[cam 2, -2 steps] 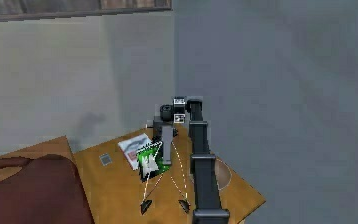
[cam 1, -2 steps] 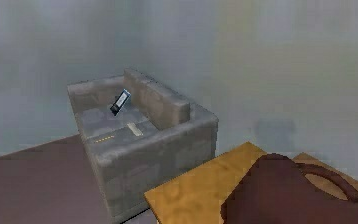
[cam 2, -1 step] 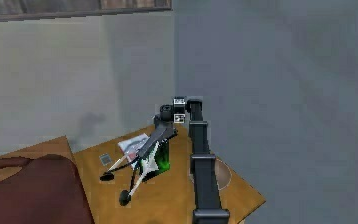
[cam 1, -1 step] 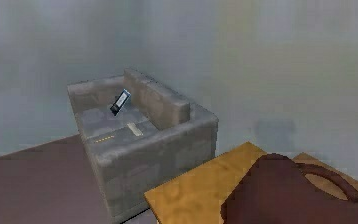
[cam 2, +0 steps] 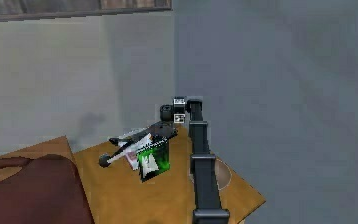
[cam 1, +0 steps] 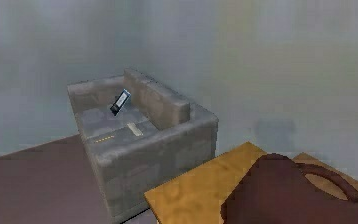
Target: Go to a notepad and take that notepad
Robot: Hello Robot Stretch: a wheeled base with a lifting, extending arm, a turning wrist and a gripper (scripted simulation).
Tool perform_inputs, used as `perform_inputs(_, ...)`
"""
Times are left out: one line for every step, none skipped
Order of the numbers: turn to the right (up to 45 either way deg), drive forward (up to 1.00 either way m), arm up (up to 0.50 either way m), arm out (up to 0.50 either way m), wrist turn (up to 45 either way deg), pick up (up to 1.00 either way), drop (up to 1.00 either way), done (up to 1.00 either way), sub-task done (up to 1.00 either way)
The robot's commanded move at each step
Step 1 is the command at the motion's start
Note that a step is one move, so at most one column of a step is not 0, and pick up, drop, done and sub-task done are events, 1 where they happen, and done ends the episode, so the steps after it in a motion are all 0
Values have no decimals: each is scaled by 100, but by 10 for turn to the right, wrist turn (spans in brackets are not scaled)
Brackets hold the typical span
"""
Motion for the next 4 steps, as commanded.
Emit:
perform_inputs(0,0,0,0,420,0,0,0,0)
perform_inputs(0,0,-30,0,0,0,0,0,0)
perform_inputs(0,0,0,0,0,100,0,0,0)
perform_inputs(0,0,10,0,0,0,0,0,0)
